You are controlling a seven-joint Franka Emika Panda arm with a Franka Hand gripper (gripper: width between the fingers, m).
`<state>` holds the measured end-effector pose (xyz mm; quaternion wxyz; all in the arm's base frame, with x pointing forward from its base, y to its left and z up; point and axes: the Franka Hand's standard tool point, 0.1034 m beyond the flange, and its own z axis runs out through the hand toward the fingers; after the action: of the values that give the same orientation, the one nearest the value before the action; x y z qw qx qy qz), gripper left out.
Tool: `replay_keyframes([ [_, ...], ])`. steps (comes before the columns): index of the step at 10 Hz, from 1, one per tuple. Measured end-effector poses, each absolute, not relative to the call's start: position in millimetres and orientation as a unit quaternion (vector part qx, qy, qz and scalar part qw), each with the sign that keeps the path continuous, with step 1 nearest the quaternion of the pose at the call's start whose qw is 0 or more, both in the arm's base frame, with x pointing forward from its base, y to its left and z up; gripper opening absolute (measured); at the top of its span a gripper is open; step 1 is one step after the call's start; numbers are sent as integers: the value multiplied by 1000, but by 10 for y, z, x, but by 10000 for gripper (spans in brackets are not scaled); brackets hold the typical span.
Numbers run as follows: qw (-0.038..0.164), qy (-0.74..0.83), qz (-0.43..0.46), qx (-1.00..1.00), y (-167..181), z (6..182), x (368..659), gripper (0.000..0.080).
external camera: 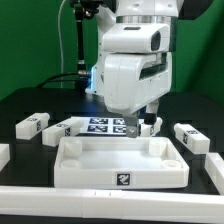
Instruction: Assemble desk
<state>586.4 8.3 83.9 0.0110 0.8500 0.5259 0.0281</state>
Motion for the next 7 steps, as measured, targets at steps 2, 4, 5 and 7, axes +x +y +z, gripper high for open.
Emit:
replay_keyframes([
  [2,11,526,28,850,83,839,5864,650],
  [4,11,526,28,850,83,838,5863,650],
  [5,11,526,28,850,82,837,5863,650],
  [7,25,587,42,808,-65,799,5739,650],
])
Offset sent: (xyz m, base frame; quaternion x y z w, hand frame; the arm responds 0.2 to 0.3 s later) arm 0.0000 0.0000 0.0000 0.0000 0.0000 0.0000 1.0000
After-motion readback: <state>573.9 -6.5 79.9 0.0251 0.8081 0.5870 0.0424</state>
